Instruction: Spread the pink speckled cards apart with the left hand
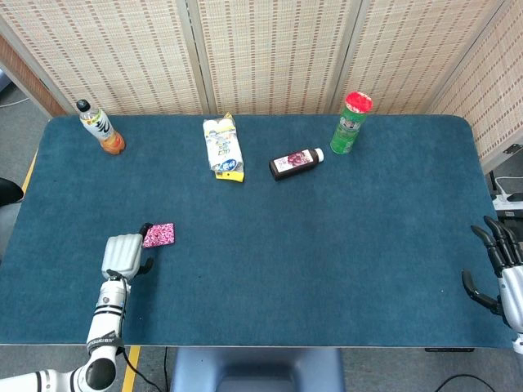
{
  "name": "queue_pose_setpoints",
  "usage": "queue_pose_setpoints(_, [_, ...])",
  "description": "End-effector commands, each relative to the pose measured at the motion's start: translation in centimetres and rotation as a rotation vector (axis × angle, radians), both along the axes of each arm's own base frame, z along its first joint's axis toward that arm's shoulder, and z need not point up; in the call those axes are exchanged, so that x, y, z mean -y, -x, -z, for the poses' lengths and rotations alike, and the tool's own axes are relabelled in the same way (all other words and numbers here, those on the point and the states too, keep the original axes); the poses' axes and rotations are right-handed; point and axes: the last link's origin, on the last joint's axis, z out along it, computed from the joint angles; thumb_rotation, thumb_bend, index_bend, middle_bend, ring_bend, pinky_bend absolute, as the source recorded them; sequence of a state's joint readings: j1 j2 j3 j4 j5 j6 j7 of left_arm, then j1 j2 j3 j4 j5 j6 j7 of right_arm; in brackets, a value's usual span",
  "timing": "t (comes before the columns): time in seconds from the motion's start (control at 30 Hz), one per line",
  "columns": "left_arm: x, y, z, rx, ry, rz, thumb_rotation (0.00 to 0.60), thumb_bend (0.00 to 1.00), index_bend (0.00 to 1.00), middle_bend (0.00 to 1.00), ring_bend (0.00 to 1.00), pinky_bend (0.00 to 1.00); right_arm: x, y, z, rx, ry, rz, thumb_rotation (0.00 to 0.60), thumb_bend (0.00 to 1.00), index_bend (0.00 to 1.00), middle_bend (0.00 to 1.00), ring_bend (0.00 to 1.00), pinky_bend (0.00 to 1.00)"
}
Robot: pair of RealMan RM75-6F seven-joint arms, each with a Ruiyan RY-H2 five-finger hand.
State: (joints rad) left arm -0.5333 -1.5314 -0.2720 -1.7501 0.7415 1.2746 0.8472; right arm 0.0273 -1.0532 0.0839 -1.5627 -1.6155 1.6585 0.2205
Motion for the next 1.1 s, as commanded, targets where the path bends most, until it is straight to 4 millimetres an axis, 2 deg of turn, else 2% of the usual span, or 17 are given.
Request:
queue_pose_setpoints(0.03, [-1.5, -1.7, 2.2, -0.004, -0.037, -0.036, 0.600, 0.33, 0.18, 1.00, 1.00, 1.00, 0.0, 0.0, -0.1, 0.002, -0.001, 0.001, 0.600, 0.42, 0.12, 0.01, 0.00, 0.31])
queue_pose_setpoints(0.33, [-2.8, -1.0, 4.1, -0.059, -0.039, -0.079, 0.600, 0.32, 0.20, 1.00, 1.00, 1.00, 0.0, 0.0, -0.3, 0.013, 0.005, -0.002, 0.600, 0.42, 0.12, 0.01, 0.00, 0.31])
queue_pose_setpoints(0.6, [-3.2, 0.1, 4.5, -0.088, -0.038, -0.111, 0.600, 0.33, 0.22, 1.00, 1.00, 1.00, 0.1, 0.0, -0.4, 0.015, 0.001, 0.001, 0.600, 0.42, 0.12, 0.01, 0.00, 0.31])
queue_pose_setpoints(1.1, [-3.8, 0.6, 5.8, -0.089, -0.080, -0.115, 0.600, 0.33, 0.27, 1.00, 1.00, 1.00, 0.1, 0.0, -0.5, 0.021, 0.006, -0.001, 0.600, 0.42, 0.12, 0.01, 0.00, 0.31])
